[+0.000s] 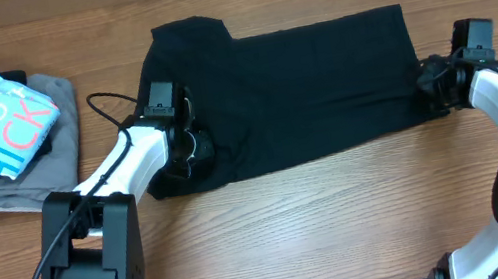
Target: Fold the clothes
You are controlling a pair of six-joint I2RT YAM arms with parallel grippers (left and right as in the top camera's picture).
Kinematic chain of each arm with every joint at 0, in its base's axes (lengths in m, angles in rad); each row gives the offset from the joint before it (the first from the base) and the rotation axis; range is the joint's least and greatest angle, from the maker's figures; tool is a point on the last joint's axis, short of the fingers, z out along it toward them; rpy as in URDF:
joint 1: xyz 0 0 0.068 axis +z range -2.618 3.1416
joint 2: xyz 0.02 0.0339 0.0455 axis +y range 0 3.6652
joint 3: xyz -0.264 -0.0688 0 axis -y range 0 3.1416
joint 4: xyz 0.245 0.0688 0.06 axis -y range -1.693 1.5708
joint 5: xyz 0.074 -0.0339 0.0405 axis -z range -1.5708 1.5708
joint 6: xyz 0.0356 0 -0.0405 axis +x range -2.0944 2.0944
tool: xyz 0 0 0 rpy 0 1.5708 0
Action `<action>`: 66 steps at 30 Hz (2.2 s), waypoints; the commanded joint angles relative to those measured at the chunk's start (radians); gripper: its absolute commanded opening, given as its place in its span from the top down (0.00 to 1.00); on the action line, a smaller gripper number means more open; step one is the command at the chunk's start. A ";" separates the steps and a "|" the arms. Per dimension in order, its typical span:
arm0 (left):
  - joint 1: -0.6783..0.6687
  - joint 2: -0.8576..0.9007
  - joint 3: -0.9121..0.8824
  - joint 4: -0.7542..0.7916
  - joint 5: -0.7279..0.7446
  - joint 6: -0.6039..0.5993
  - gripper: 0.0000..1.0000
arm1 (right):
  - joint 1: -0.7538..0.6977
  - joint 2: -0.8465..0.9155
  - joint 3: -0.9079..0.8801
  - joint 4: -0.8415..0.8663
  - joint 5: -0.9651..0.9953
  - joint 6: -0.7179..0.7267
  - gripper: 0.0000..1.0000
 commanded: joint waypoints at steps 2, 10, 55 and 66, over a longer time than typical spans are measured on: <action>0.000 0.011 0.009 -0.031 -0.079 0.008 0.65 | -0.006 0.038 0.003 0.020 0.119 0.081 0.63; 0.000 0.011 0.009 -0.089 -0.115 0.008 0.66 | -0.027 0.025 0.039 -0.196 0.078 0.080 0.52; 0.000 0.011 0.008 -0.401 -0.171 0.028 0.55 | -0.091 0.002 -0.016 -0.557 0.032 0.035 0.57; 0.000 -0.135 0.064 -0.354 -0.171 0.090 0.56 | -0.101 -0.166 0.011 -0.566 -0.039 0.023 0.46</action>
